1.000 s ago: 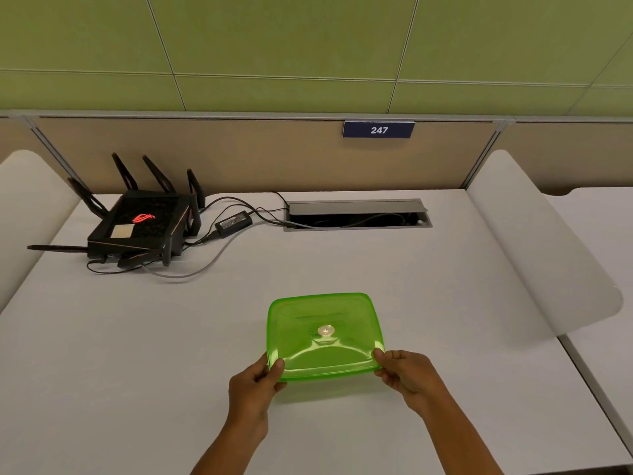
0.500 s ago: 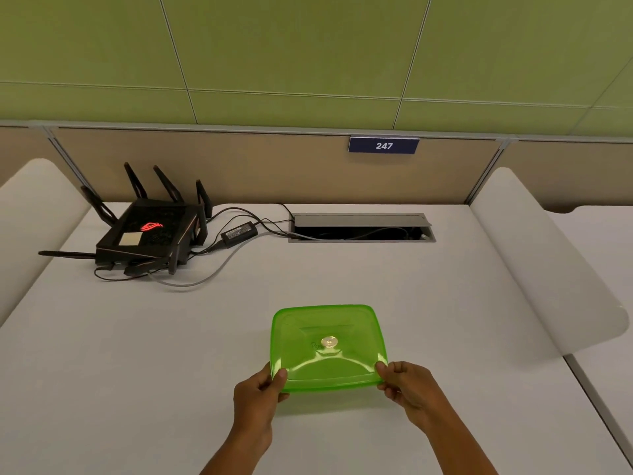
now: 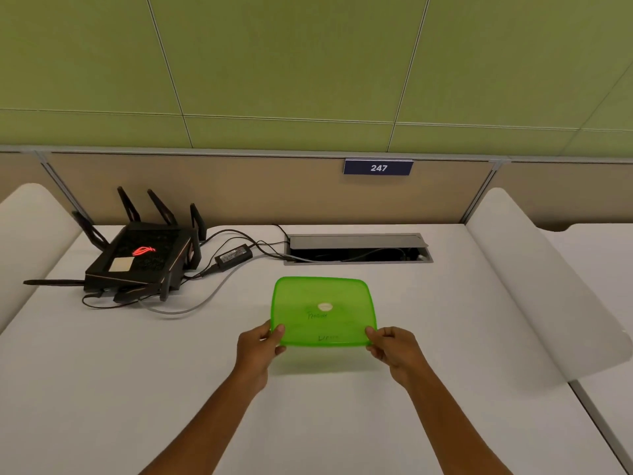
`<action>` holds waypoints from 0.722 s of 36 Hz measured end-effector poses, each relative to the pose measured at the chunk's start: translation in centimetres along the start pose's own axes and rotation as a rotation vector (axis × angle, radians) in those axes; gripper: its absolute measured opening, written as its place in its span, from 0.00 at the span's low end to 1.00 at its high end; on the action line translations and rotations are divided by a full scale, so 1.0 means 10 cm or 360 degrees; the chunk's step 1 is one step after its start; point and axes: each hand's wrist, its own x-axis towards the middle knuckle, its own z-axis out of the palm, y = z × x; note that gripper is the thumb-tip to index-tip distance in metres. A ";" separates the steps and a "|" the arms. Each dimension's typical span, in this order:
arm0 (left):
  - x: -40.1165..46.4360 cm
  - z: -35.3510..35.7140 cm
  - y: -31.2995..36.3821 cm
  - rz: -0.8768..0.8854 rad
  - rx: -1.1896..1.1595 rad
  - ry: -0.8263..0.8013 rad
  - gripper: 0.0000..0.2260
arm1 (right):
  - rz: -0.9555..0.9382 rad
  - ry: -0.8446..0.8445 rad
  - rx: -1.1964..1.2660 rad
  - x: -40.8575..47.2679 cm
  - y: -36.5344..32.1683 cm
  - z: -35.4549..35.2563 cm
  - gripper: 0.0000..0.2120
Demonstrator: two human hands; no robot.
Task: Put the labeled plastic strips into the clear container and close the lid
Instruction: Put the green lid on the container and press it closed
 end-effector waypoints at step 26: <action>1.03 0.27 0.36 -0.0114 0.0081 -0.0020 0.13 | -0.0089 0.0062 -0.0133 0.89 -0.54 0.42 0.11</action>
